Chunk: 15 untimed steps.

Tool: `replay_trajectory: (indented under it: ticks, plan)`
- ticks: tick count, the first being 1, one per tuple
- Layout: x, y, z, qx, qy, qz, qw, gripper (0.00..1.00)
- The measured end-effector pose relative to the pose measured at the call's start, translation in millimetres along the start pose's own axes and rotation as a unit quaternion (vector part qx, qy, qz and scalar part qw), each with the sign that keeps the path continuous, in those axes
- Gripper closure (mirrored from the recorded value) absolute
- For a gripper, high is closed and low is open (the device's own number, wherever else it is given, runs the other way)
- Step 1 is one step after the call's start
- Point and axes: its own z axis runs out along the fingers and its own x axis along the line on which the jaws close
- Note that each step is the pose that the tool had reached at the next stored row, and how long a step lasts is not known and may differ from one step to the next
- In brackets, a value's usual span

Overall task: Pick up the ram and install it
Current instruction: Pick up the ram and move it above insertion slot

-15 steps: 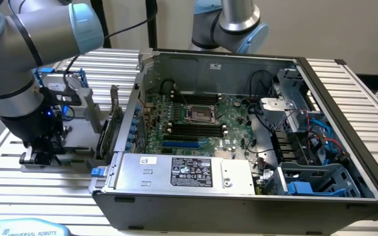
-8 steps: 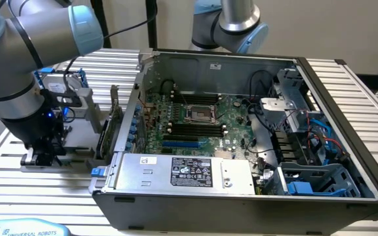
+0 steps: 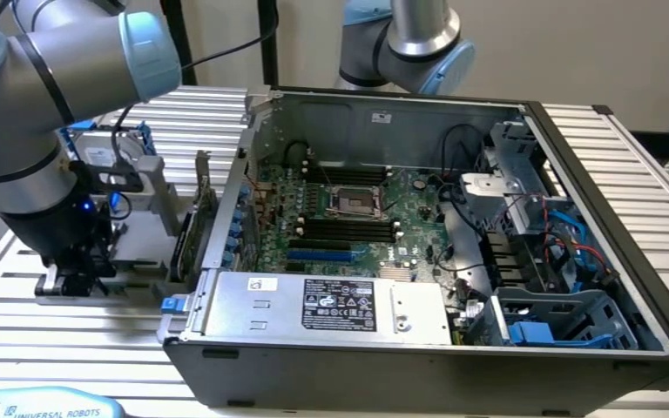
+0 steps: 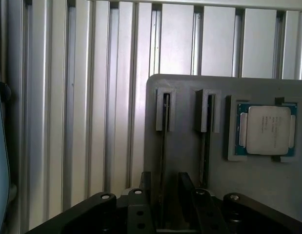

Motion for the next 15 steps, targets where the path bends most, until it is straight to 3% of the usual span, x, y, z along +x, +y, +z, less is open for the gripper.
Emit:
replay_trajectory:
  ticks: [4,5,7,8,11,13,15]
  plan:
    - [0.3,0.2,0.4,-0.0001,0.0001,0.000,1.0000,0.64]
    - [0.3,0.2,0.4,-0.0001,0.0002,0.000,1.0000,0.72]
    - [0.3,0.2,0.5,-0.0001,0.0002,0.000,1.0000,0.72]
    - [0.3,0.2,0.5,-0.0001,0.0002,0.000,1.0000,0.79]
    - [0.3,0.2,0.5,-0.0001,0.0003,0.000,1.0000,0.79]
    - [0.2,0.2,0.5,-0.0001,0.0002,0.000,1.0000,0.87]
    - [0.2,0.3,0.5,-0.0001,0.0002,0.000,1.0000,0.87]
